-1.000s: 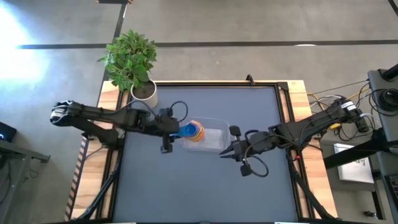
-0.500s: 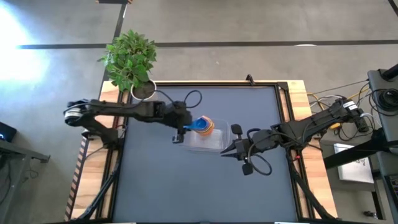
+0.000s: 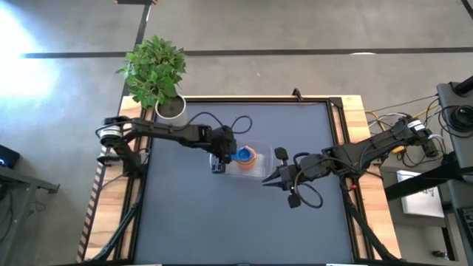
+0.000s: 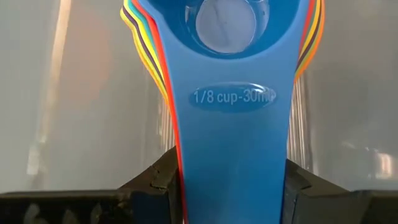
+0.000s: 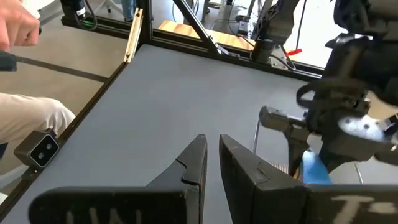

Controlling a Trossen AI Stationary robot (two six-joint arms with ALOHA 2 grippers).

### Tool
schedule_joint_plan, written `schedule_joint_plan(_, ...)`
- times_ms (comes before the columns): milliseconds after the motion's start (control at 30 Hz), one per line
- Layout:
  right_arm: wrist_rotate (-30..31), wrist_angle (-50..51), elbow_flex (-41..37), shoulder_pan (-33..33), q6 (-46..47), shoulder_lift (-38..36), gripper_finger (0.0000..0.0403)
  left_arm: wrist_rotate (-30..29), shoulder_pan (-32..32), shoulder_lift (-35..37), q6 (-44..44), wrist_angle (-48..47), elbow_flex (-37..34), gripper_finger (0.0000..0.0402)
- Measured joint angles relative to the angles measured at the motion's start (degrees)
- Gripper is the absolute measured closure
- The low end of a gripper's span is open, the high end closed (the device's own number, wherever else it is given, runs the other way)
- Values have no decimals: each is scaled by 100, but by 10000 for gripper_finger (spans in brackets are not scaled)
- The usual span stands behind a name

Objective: Nest measuring cups in basket
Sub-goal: Put the nested measuring cups into the transparent bin

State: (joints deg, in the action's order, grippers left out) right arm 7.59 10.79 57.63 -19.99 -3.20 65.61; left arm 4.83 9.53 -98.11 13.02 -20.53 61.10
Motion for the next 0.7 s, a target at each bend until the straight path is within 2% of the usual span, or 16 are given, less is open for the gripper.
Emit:
schedule_joint_plan(367,-2,-24,0,-2,42,2,369,93,27,-237,-314,61,13,271)
schedule_joint_plan(567,-2,-33,0,-1,89,2,369,67,27,-221,-548,64,10,145)
schedule_joint_plan(700,-2,-35,0,0,116,2,369,74,23,-211,-644,-103,69,98)
